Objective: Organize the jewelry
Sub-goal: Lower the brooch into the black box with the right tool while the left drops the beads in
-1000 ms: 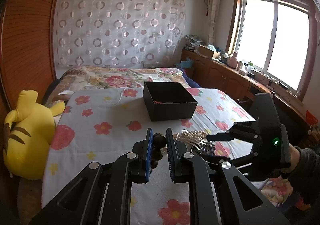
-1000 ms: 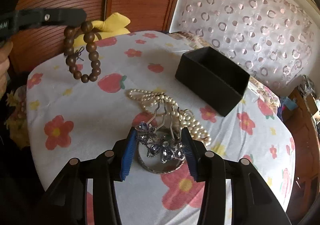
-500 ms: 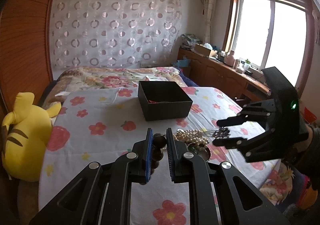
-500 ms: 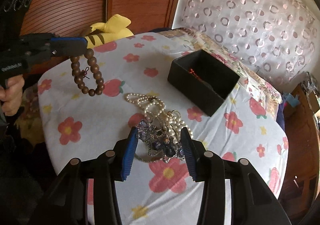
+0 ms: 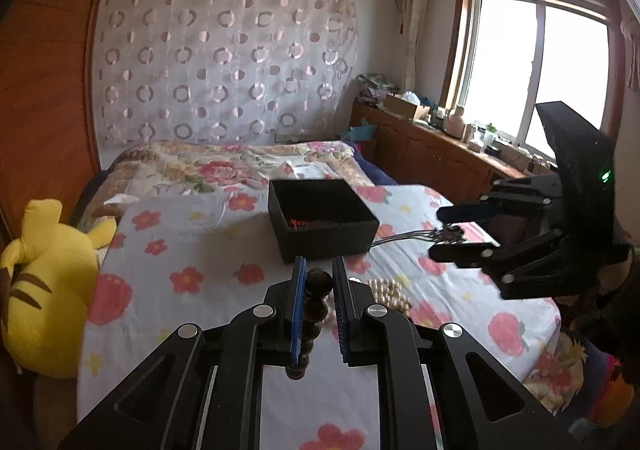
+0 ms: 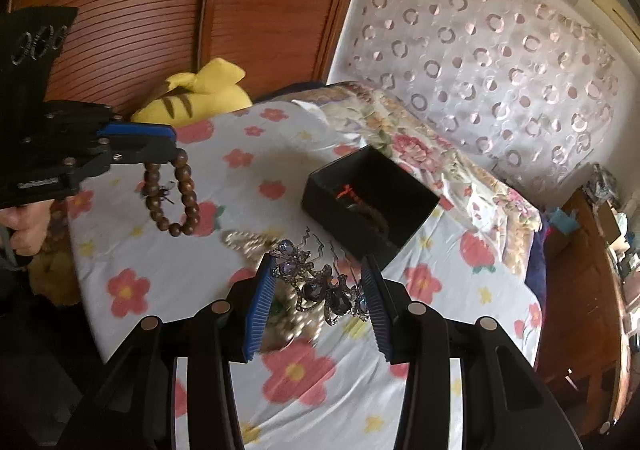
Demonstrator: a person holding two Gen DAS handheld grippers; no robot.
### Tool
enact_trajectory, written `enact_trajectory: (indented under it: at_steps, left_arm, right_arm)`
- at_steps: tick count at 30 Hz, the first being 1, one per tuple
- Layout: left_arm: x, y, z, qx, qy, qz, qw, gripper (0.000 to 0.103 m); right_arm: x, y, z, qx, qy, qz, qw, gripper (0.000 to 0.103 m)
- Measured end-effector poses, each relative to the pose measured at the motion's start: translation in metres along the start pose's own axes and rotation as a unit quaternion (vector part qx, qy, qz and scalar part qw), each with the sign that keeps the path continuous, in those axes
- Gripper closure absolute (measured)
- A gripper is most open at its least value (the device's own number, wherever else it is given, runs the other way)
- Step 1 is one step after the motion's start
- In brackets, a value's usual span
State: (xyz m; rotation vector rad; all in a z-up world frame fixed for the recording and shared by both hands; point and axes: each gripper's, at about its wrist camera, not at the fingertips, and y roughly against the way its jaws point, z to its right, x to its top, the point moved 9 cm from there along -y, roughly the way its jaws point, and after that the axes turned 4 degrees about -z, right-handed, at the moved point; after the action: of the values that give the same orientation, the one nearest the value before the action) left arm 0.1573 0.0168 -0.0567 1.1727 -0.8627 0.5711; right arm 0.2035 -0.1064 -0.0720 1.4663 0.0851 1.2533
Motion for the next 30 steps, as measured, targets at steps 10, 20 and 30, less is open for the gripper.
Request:
enact_trajectory:
  at_steps: [10, 20, 30]
  left_arm:
    - [0.057, -0.015, -0.008, 0.009, -0.008, 0.024, 0.9996, 0.091]
    - [0.081, -0.045, -0.024, 0.036, -0.021, 0.007, 0.9991, 0.091]
    - [0.104, -0.074, -0.032, 0.024, -0.018, 0.002, 0.9996, 0.091]
  right_arm:
    - [0.039, -0.050, 0.054, -0.022, -0.050, 0.014, 0.998, 0.057]
    - [0.054, -0.119, 0.085, 0.003, -0.113, 0.011, 0.993, 0.057]
    - [0.053, -0.133, 0.091, 0.025, -0.116, 0.023, 0.993, 0.037]
